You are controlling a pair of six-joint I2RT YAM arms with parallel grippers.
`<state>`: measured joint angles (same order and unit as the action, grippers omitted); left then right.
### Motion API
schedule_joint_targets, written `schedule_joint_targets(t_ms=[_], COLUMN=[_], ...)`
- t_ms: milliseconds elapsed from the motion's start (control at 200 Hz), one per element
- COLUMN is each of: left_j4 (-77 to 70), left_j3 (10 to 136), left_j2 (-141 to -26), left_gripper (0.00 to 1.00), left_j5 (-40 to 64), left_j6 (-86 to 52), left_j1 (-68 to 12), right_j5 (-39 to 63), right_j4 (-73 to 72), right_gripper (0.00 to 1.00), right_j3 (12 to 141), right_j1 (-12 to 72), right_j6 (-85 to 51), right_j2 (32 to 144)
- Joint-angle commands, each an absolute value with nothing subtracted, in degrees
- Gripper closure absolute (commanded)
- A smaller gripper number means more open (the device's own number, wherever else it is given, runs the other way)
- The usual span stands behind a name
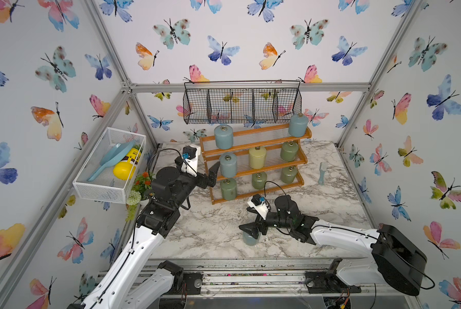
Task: Remove the tea canisters from the shelf
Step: Place the tea canister at the center of the board, then pick up the tea canister from the shelf.
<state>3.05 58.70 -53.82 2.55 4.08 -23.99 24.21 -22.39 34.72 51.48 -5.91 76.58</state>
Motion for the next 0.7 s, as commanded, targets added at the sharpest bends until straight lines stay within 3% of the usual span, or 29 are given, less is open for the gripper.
schedule_joint_targets(t_ms=[0,175,390,696], left_j4=[6.56,9.14,7.55,8.22], left_j3=[65.14,74.73,81.67,89.5], left_j2=[-58.56,-67.24,-75.1,-84.17], left_gripper=[0.02,0.01,0.02,0.02], left_j5=[4.48,14.69,38.04,59.49], left_j6=[7.84,7.62,3.37,5.01], left_j1=[-22.69,-17.3,-6.03,0.72], right_j5=[22.07,18.52,17.47,17.99], right_j4=[-17.86,-15.67,-14.94,-15.12], right_gripper=[0.0,0.0,0.0,0.0], right_j3=[37.7,39.2,39.62,40.25], right_j1=[51.68,51.59,51.61,51.55], right_j6=[-4.49,-4.29,-4.96,-5.38], right_j2=[75.0,73.36,73.98,74.8])
